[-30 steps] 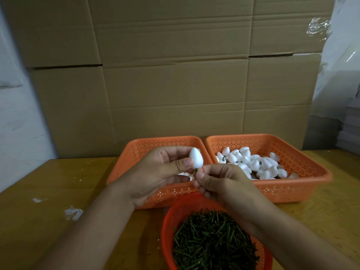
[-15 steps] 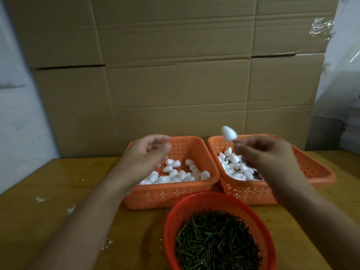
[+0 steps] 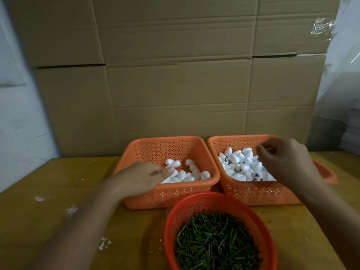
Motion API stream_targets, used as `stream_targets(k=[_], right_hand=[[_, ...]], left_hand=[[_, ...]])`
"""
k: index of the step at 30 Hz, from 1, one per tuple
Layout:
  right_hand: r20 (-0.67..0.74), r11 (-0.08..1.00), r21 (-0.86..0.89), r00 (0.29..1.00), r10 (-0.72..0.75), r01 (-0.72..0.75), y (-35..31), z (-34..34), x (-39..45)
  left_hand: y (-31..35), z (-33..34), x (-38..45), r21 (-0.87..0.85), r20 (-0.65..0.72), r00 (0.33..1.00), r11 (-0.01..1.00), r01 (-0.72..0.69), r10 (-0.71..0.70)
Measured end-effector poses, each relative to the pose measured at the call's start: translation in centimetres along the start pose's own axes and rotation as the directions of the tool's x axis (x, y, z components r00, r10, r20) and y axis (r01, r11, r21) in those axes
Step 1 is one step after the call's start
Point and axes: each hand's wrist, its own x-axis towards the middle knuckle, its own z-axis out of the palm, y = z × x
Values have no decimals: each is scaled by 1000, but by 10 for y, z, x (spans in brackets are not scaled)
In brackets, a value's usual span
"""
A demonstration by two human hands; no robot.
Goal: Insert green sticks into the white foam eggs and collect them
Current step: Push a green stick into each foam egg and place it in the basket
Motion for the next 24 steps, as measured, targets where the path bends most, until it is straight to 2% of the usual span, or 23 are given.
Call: stream_targets(k=[3, 7, 10, 15, 17, 20, 22, 24], right_hand=[[58, 994, 77, 995, -82, 78, -16, 2, -8], [134, 967, 176, 969, -208, 183, -35, 2, -20], [219, 952, 225, 941, -259, 209, -44, 1, -27], [355, 925, 248, 861, -365, 290, -49, 5, -33], [472, 922, 246, 794, -384, 299, -48, 8, -35], [681, 912, 207, 617, -395, 354, -44, 14, -40], [765, 898, 172, 519, -381, 405, -43, 18, -43], [824, 899, 133, 457, -334, 417, -42, 20, -46]], left_hand=[[-2, 2, 3, 42, 104, 994, 999, 24, -28], [-2, 3, 2, 8, 87, 996, 1000, -6, 6], [-4, 4, 2, -15, 66, 996, 998, -61, 62], [5, 0, -2, -65, 19, 981, 979, -193, 194], [6, 0, -3, -55, 5, 981, 980, -192, 192], [3, 2, -1, 0, 27, 990, 991, -137, 137], [3, 1, -2, 22, 48, 992, 993, -120, 119], [6, -2, -5, 19, 72, 989, 992, -128, 127]])
